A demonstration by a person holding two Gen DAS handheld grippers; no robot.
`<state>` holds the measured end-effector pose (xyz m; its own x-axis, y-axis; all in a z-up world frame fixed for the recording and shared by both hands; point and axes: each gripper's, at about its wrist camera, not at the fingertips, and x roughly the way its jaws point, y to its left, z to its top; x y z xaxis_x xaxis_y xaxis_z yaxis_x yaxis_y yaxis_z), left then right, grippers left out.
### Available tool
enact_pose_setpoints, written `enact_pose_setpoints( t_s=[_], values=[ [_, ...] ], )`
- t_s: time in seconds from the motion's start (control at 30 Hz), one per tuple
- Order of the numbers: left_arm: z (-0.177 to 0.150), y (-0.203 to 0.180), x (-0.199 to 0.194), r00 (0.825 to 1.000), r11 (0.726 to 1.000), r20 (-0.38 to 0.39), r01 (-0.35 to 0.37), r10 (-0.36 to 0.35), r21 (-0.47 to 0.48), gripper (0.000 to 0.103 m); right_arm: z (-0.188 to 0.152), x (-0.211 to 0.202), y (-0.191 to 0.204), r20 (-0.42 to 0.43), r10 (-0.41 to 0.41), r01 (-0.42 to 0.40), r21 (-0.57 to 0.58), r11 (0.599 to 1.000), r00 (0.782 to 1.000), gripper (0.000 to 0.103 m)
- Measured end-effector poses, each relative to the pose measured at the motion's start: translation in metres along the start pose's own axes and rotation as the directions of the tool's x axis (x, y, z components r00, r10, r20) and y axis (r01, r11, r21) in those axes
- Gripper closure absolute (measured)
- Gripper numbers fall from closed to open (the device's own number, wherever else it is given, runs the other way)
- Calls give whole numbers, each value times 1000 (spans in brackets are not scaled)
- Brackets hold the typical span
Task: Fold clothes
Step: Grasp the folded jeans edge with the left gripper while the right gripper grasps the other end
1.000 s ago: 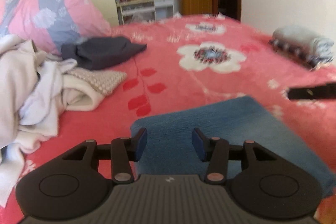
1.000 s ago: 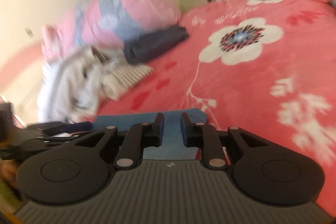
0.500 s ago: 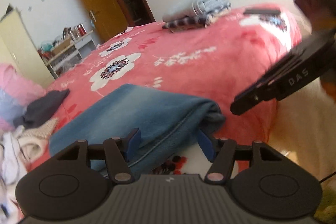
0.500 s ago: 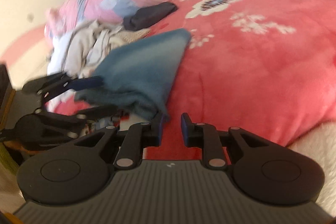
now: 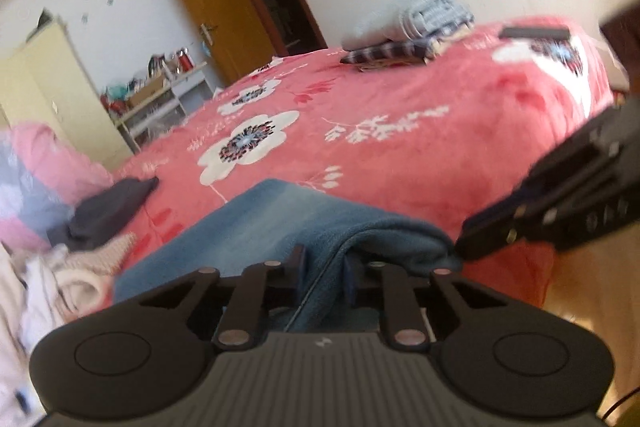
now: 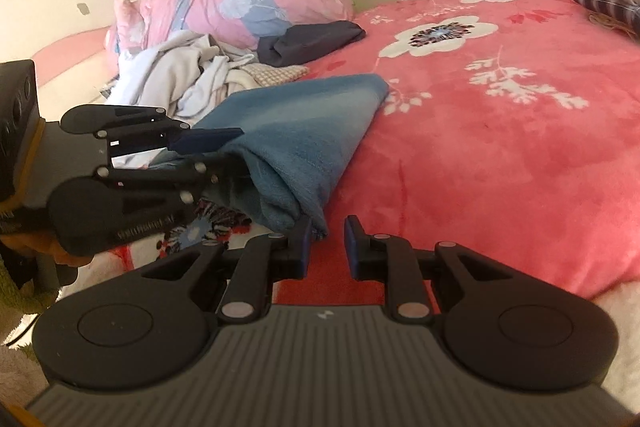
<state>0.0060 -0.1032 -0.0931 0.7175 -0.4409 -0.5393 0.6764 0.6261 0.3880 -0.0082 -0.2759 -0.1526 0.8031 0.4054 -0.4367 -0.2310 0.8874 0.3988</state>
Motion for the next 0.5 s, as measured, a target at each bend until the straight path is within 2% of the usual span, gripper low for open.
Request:
enact_pose_setpoints(
  t_s=[0.13, 0.27, 0.37, 0.5],
  values=[
    [3, 14, 0, 999, 995, 3, 36, -36, -89, 87, 2, 3, 3, 36, 118, -118, -2, 993, 992, 88],
    [4, 21, -2, 998, 990, 15, 58, -56, -126, 88, 4, 7, 14, 48, 189, -186, -52, 981, 981, 88],
    [5, 25, -2, 998, 989, 23, 63, -60, -132, 89, 7, 15, 24, 32, 190, -186, -101, 977, 981, 88],
    [5, 31, -2, 996, 983, 38, 82, -77, -165, 90, 8, -4, 31, 40, 166, -157, -165, 974, 985, 88]
  ],
)
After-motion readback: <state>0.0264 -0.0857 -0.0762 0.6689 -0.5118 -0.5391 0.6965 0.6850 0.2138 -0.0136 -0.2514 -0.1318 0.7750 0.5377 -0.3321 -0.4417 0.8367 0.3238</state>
